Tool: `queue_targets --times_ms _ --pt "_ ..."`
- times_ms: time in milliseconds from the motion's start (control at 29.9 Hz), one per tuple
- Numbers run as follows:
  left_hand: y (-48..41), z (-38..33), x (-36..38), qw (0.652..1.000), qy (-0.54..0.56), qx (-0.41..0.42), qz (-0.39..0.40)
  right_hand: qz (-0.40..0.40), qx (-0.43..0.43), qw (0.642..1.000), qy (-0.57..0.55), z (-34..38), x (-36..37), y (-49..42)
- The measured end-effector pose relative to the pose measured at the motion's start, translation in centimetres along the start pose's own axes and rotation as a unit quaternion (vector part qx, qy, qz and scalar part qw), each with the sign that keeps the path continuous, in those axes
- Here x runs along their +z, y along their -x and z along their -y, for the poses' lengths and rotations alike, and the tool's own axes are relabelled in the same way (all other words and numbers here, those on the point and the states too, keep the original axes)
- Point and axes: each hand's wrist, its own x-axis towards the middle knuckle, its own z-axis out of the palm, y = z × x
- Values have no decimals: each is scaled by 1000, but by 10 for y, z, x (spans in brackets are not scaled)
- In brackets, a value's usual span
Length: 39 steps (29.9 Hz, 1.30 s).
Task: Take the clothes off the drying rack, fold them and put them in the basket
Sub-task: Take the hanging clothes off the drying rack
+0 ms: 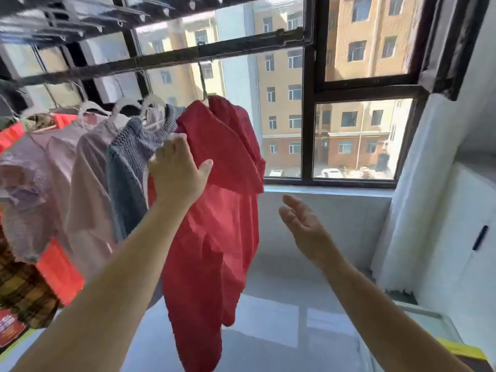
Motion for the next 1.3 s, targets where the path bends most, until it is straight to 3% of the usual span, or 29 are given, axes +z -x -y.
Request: queue_targets --times_ms 100,201,301,401,501,769,936,1036,1203,1303 --pt "-44 1 10 996 -84 -38 -8 20 -17 999 -24 2 -1 -59" --pt "-88 9 15 991 -113 -59 37 35 -44 998 -34 15 7 -115" --pt "-115 21 21 992 8 -66 108 45 -83 994 -57 29 20 -162" --pt "-122 28 20 969 140 -45 198 62 -94 990 -89 47 44 -202" --pt "-120 28 18 962 124 -18 241 71 -92 985 -128 70 74 -233" --pt "-115 33 23 975 100 43 194 117 -21 962 -245 97 112 -264" --pt "-120 38 21 970 131 66 191 101 -47 964 -241 108 126 -262" --pt "-124 39 10 975 150 68 151 101 -61 966 -232 121 128 -260" --pt "-106 52 -19 981 156 94 62 143 -136 956 -216 145 132 -245" --pt "-84 63 -29 973 192 99 85 225 -152 930 -249 135 138 -228"
